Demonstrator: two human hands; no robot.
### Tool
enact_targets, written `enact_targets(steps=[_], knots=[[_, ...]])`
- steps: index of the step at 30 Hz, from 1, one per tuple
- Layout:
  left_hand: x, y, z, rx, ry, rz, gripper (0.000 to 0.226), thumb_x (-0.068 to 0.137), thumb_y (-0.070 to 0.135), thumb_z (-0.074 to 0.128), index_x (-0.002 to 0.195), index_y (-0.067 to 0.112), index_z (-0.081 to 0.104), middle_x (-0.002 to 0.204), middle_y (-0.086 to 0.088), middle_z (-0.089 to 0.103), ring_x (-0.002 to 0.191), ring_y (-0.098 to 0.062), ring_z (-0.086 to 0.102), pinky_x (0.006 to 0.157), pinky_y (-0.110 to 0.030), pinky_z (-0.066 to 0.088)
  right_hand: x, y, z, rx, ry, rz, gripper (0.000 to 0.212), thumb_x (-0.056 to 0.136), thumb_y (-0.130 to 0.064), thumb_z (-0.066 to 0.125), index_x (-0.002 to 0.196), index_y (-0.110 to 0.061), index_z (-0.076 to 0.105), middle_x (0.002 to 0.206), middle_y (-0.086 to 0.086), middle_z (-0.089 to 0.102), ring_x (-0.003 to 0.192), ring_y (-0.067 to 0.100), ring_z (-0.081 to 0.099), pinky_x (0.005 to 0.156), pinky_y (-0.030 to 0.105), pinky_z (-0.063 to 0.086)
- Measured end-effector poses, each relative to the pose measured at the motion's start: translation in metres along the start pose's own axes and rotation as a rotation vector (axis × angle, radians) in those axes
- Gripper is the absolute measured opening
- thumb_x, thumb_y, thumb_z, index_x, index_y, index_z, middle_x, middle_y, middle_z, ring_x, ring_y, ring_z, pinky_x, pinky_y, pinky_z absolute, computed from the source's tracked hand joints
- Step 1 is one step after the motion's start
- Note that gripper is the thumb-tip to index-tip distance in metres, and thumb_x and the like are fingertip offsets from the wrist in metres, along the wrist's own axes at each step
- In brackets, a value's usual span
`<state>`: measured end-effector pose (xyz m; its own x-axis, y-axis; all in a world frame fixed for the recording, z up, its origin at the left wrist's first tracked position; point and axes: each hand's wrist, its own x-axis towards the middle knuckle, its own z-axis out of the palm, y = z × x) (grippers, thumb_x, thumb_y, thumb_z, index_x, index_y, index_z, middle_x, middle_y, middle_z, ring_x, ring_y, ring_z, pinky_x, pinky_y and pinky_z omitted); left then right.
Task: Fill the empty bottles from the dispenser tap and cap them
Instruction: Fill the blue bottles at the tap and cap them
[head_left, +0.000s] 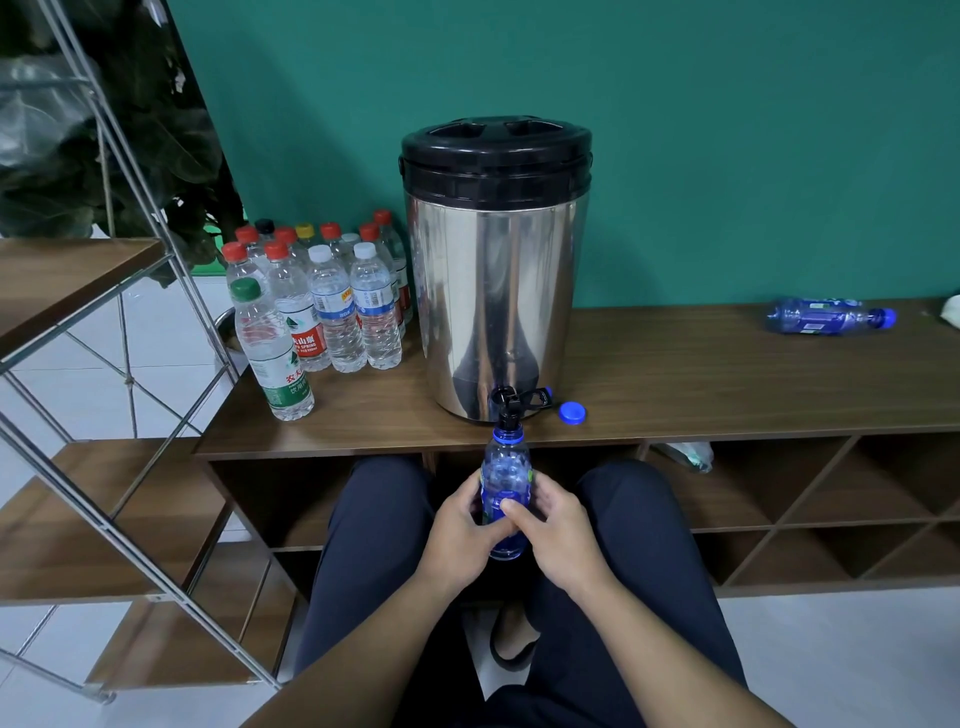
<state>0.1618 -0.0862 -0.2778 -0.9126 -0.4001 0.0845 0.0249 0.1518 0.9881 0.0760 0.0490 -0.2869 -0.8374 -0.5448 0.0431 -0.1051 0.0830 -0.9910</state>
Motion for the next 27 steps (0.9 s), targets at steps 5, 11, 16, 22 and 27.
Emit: enact_targets(steps=[5, 11, 16, 22, 27], knots=[[0.0003, 0.0003, -0.0002, -0.004, 0.000, 0.001, 0.056, 0.093, 0.001, 0.084, 0.139, 0.030, 0.071, 0.128, 0.004, 0.080, 0.122, -0.017, 0.075, 0.111, -0.045, 0.059, 0.0005, 0.0011, -0.0004, 0.017, 0.000, -0.001, 0.042, 0.103, -0.006, 0.074, 0.139, -0.026, 0.073, 0.126, -0.005, 0.082, 0.123, 0.016, 0.076, 0.112, 0.049, 0.058], [0.0005, 0.0002, 0.0004, -0.016, 0.002, -0.005, 0.057, 0.092, -0.001, 0.084, 0.139, 0.030, 0.072, 0.128, 0.003, 0.080, 0.122, -0.018, 0.075, 0.111, -0.044, 0.059, 0.0002, 0.0010, -0.0007, 0.022, 0.001, 0.004, 0.042, 0.103, -0.005, 0.074, 0.140, -0.026, 0.073, 0.127, -0.004, 0.082, 0.123, 0.017, 0.077, 0.113, 0.051, 0.058], [0.0004, 0.0010, 0.0006, -0.021, 0.000, -0.007, 0.057, 0.093, 0.000, 0.084, 0.139, 0.030, 0.071, 0.128, 0.004, 0.080, 0.122, -0.017, 0.076, 0.110, -0.039, 0.059, -0.0003, 0.0002, -0.0007, 0.023, 0.001, 0.005, 0.042, 0.103, -0.005, 0.074, 0.139, -0.026, 0.073, 0.126, -0.004, 0.082, 0.123, 0.016, 0.077, 0.113, 0.050, 0.058], [0.0005, 0.0020, 0.0010, -0.017, 0.001, -0.004, 0.057, 0.093, 0.000, 0.084, 0.139, 0.031, 0.072, 0.128, 0.005, 0.080, 0.122, -0.016, 0.075, 0.110, -0.037, 0.058, -0.0013, -0.0007, -0.0013, 0.022, -0.001, 0.003, 0.042, 0.103, -0.005, 0.074, 0.140, -0.026, 0.073, 0.127, -0.005, 0.082, 0.124, 0.016, 0.076, 0.113, 0.049, 0.058], [0.0006, 0.0003, 0.0010, -0.006, 0.002, 0.000, 0.057, 0.093, 0.001, 0.085, 0.139, 0.032, 0.071, 0.128, 0.004, 0.080, 0.123, -0.018, 0.075, 0.111, -0.042, 0.057, -0.0018, -0.0023, -0.0017, 0.021, -0.002, 0.007, 0.042, 0.103, -0.006, 0.075, 0.139, -0.027, 0.073, 0.127, -0.006, 0.082, 0.123, 0.014, 0.076, 0.113, 0.048, 0.058]])
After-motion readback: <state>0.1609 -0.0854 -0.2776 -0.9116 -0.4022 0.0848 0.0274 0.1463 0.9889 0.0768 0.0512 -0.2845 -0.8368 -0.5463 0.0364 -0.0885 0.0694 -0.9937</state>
